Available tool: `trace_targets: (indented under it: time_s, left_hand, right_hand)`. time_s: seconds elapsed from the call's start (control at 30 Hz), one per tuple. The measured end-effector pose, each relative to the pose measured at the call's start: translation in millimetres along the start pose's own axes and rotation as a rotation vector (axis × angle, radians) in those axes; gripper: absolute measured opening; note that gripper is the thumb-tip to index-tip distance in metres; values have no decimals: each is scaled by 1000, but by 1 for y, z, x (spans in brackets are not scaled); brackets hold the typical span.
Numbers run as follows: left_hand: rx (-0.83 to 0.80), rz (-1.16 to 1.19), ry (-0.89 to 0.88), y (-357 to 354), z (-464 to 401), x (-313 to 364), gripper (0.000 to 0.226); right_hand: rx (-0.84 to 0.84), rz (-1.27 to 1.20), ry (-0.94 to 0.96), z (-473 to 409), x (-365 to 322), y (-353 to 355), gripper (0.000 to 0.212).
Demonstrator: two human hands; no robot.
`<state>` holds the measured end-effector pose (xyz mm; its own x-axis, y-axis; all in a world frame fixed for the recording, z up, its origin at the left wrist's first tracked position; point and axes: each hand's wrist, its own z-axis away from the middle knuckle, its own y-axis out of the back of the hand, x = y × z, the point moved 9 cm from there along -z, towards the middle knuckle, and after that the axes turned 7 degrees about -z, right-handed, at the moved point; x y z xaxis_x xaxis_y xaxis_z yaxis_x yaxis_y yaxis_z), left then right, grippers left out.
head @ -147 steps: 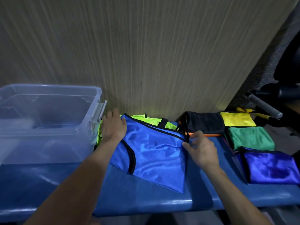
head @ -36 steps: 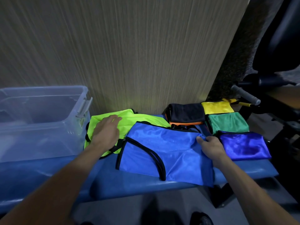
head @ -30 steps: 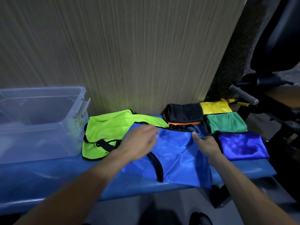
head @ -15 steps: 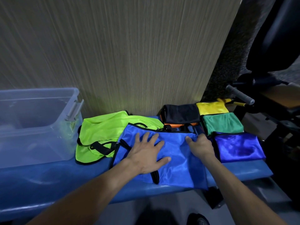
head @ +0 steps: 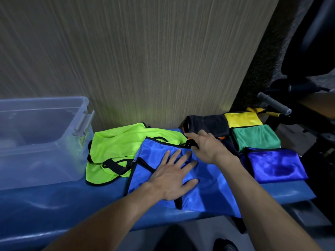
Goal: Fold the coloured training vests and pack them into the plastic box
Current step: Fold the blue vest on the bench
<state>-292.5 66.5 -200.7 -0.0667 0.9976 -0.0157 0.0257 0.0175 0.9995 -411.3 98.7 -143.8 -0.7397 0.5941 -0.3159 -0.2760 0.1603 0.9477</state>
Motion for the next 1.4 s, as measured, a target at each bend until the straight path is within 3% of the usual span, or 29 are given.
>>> trace_targets:
  time_s: [0.13,0.33,0.5,0.73,0.87,1.0,1.07,1.17,1.4]
  left_hand:
    - [-7,12,2,0,-1,0,71]
    - [-17,0,5,-3,-1,-2,71]
    - [-10,6,9,-3,-1,-2,71]
    - [2,13,6,-3,0,-2,70]
    - [-7,23,5,-3,0,-2,70]
    - [-20,24,14,-4,0,-3,70]
    - [-25,24,15,-5,0,-3,70]
    - [-30,21,13,-6,-1,-3,70]
    - [-26,23,15,-6,-1,-3,70]
  right_hand:
    - [44,-70,-88,-12,-7,-9,52]
    - [233,-180,-153,-19,-2,6,16]
    - [190,-187,-170,-23,-2,0,18]
    - [309,-250,-239,-21,-2,10,12]
    - [470,-506,-388,-15,18,26,8]
    - [497,-980,-501,-15,40,16,6]
    - [472,-1103,-506,-17,45,11,9]
    - [347,-906,-389,-22,40,20,2]
    - [-50,-261,-37,-2,4,28,59]
